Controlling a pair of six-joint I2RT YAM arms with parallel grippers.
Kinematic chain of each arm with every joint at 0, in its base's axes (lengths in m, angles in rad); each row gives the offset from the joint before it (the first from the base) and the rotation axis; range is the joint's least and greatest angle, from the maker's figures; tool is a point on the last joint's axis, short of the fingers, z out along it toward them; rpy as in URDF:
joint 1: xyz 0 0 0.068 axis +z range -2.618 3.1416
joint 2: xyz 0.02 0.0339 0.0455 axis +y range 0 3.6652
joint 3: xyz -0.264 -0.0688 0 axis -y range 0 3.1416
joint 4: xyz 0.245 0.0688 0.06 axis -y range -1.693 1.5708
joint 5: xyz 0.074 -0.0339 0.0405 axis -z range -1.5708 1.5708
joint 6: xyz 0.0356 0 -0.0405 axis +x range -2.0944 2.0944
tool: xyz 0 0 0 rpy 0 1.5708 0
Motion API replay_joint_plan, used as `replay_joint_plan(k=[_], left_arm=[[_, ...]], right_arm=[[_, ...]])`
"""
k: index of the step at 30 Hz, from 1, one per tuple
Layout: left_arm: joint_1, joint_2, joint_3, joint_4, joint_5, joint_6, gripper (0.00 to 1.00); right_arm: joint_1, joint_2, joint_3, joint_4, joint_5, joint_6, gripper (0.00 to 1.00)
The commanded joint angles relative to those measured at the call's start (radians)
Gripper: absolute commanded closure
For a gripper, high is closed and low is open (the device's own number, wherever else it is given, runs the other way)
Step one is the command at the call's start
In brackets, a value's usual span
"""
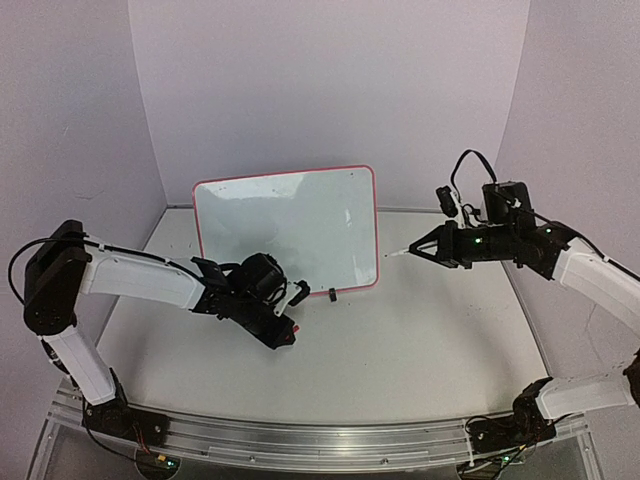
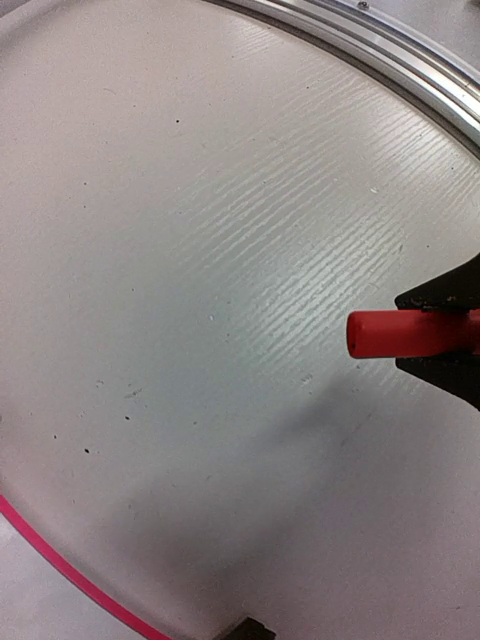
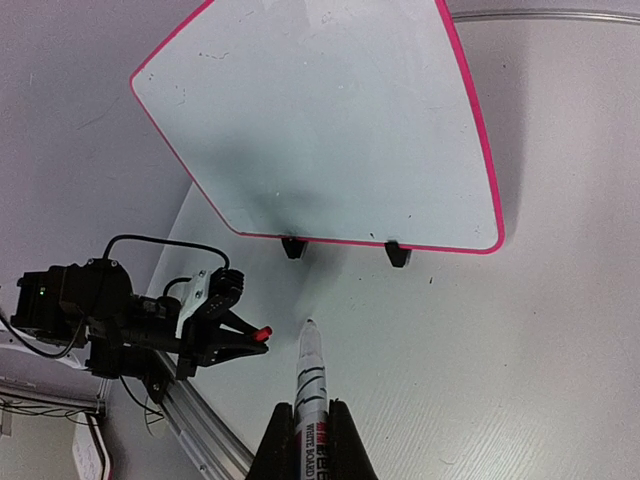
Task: Write a sentence on the whiteboard
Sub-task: Place the pen cap at the center of the board, then hold the whiteboard at the center of the board.
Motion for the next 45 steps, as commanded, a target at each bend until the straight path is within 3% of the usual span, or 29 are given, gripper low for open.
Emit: replay_joint_plan(k=[1, 10, 22, 28, 33, 38, 45], left_arm=[[-0.024, 0.058, 0.085, -0.006, -0.006, 0.005, 0.96], [-0.027, 0.133, 0.128, -0.031, -0.020, 0.001, 0.87], [-0.027, 0.073, 0.121, -0.051, -0.084, -0.021, 0.34], [-0.010, -0.087, 0.097, -0.121, -0.166, -0.025, 0.25], [0.123, -0.295, 0.068, -0.165, -0.084, -0.013, 0.24], [0.356, -0.444, 0.047, -0.201, -0.034, 0.007, 0.23], [0.577, -0.437, 0.066, -0.172, -0.041, -0.036, 0.13]], right_arm=[[0.000, -0.039, -0.028, 0.010, 0.057, 0.001, 1.00], [0.000, -0.028, -0.044, 0.012, 0.067, -0.006, 1.00], [0.000, -0.031, -0.046, 0.013, 0.076, -0.007, 1.00], [0.003, -0.045, -0.039, 0.016, 0.081, 0.001, 1.00], [0.020, -0.044, -0.033, 0.053, 0.095, 0.019, 1.00], [0.057, -0.013, -0.026, 0.100, 0.112, 0.033, 1.00], [0.150, 0.047, 0.012, 0.115, 0.184, 0.026, 1.00]])
